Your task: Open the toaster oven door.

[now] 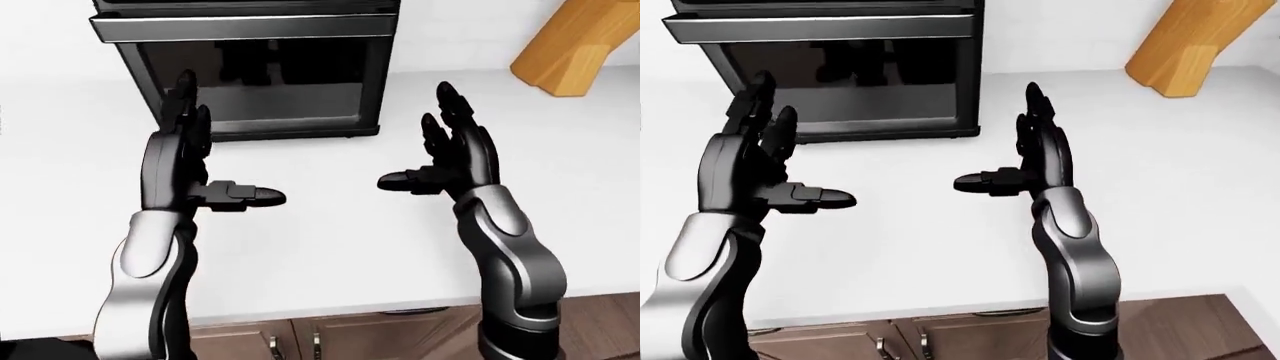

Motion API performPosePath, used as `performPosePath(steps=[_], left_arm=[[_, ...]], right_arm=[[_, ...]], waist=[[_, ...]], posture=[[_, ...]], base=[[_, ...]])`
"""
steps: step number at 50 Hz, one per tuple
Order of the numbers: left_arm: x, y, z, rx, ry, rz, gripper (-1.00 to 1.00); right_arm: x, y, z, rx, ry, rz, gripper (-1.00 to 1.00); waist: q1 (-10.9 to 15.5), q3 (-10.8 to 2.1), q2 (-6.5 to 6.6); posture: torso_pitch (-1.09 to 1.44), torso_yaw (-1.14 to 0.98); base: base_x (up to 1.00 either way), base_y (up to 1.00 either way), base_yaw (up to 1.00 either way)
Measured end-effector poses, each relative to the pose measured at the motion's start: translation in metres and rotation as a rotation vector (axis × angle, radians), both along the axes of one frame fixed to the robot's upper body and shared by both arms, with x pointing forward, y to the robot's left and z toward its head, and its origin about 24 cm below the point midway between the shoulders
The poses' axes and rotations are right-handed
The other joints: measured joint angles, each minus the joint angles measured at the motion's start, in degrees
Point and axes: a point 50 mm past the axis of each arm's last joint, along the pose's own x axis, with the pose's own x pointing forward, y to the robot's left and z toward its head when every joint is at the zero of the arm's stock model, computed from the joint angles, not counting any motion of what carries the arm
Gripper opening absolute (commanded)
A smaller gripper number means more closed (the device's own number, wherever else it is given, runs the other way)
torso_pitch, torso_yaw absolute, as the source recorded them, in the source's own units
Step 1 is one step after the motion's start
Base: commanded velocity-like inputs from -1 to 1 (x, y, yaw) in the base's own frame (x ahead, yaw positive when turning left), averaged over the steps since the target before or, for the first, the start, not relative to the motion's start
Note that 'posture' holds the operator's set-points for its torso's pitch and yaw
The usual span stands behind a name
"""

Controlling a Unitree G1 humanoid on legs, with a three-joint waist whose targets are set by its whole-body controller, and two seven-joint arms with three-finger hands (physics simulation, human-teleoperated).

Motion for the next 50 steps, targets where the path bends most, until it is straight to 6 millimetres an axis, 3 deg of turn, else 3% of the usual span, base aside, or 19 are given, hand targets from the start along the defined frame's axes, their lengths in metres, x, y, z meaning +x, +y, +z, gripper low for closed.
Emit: performPosePath(steps=[15, 27, 43, 50], left_arm=[[-0.0013, -0.0006, -0.0006, 0.007, -0.012, -0.003, 1.00], [-0.0011, -0.0026, -0.0028, 0.019, -0.007, -0.008, 1.00], [-0.0013, -0.0049, 0.0007, 0.036, -0.016, -0.013, 1.00], [-0.0008, -0.0056, -0.0016, 0.042, -0.004, -0.013, 1.00]], right_arm=[[0.0006, 0.0006, -0.0017, -0.002, 0.001, 0.002, 1.00], [0.0012, 0.0003, -0.0020, -0.003, -0.002, 0.003, 1.00], [0.0013, 0.0024, 0.0019, -0.003, -0.017, 0.010, 1.00], [0.0007, 0.0015, 0.0001, 0.000, -0.014, 0.008, 1.00]], waist=[[0.30, -3.33, -0.19], [0.42, -6.75, -0.29], [0.70, -12.96, -0.15], [0.89, -13.87, -0.16]], posture=[[-0.11, 0.00], [-0.20, 0.00], [-0.28, 0.00], [-0.30, 0.00]], base=[[0.00, 0.00, 0.00], [0.00, 0.00, 0.00], [0.00, 0.00, 0.00], [0.00, 0.00, 0.00]])
